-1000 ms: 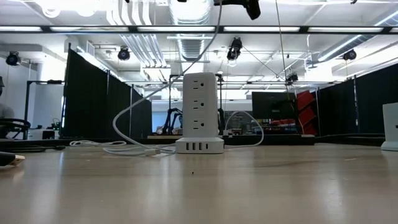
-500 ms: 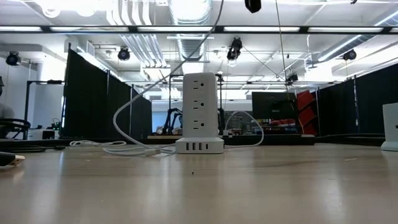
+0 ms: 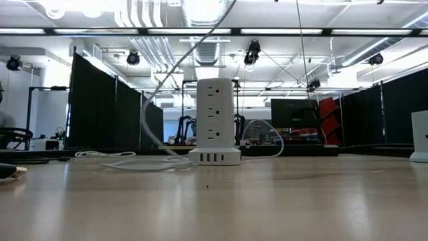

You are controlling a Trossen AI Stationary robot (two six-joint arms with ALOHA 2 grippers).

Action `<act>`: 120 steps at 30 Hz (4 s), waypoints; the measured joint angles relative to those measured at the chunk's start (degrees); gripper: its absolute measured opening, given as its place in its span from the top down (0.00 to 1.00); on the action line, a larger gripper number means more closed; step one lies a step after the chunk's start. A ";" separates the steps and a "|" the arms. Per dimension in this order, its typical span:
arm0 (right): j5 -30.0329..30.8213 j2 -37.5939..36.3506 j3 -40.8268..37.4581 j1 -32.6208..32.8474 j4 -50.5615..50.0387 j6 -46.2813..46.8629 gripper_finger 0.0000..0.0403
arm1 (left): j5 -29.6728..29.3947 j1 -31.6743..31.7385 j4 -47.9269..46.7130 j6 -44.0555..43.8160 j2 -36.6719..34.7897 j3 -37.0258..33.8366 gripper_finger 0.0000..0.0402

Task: Insert USB
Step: Insert the purple charger adapter into the right white outlet extension

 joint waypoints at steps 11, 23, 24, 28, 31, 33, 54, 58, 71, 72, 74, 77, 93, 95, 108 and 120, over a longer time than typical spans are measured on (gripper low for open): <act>2.01 0.65 0.00 -0.12 -0.20 15.86 0.52 | -7.22 -4.13 4.31 20.29 0.00 0.00 0.32; 1.95 3.52 -0.02 -0.13 3.22 25.23 0.52 | -8.63 -5.22 5.20 32.99 1.82 0.00 0.32; 1.79 3.81 -0.04 -0.13 3.87 25.21 0.52 | -8.64 -5.17 5.37 33.71 1.97 0.00 0.32; 1.56 3.97 -0.03 -0.13 3.87 25.44 0.52 | -9.31 -5.21 6.09 33.87 2.75 0.00 0.32; 1.59 4.04 -0.02 -0.10 3.93 25.43 0.52 | -9.41 -5.24 6.85 33.08 2.94 -0.02 0.32; 1.67 4.04 0.03 -0.12 5.07 25.44 0.52 | -9.57 -5.24 7.46 33.13 2.78 -0.02 0.32; 3.70 4.09 0.00 -0.20 4.35 18.28 0.52 | -20.20 -6.02 7.42 33.23 3.57 0.02 0.51; 3.86 4.07 0.00 -0.18 4.34 13.01 0.47 | -20.86 -6.02 5.59 29.21 2.93 0.09 0.51; 14.16 3.19 0.02 0.04 -1.06 -0.90 0.29 | -22.99 -3.36 -4.41 16.74 2.27 0.09 0.51; 15.95 3.02 0.19 0.10 -2.00 -2.82 0.30 | -23.01 -2.91 -5.80 15.60 2.31 -0.02 0.51; 20.88 2.86 0.41 0.75 -3.27 -7.63 0.32 | -22.60 -2.02 -9.04 12.83 2.43 -0.11 0.51; 28.66 3.26 0.44 2.43 -3.82 -14.67 0.35 | -18.93 -0.21 -13.44 5.72 2.59 -0.11 0.51; 46.54 11.62 0.42 4.66 -3.59 -20.19 0.47 | -20.47 4.71 -12.92 -7.46 6.42 -0.09 0.51; 47.02 12.06 0.37 4.41 -3.51 -18.95 0.48 | -20.87 4.75 -13.07 -7.51 6.75 -0.09 0.51; 48.41 14.78 0.37 3.21 -3.95 -16.52 0.50 | -21.05 4.69 -13.06 -7.78 6.86 -0.07 0.51; 46.77 15.03 0.37 2.02 -3.42 -16.46 0.56 | -19.57 4.36 -13.16 -8.49 6.85 -0.07 0.51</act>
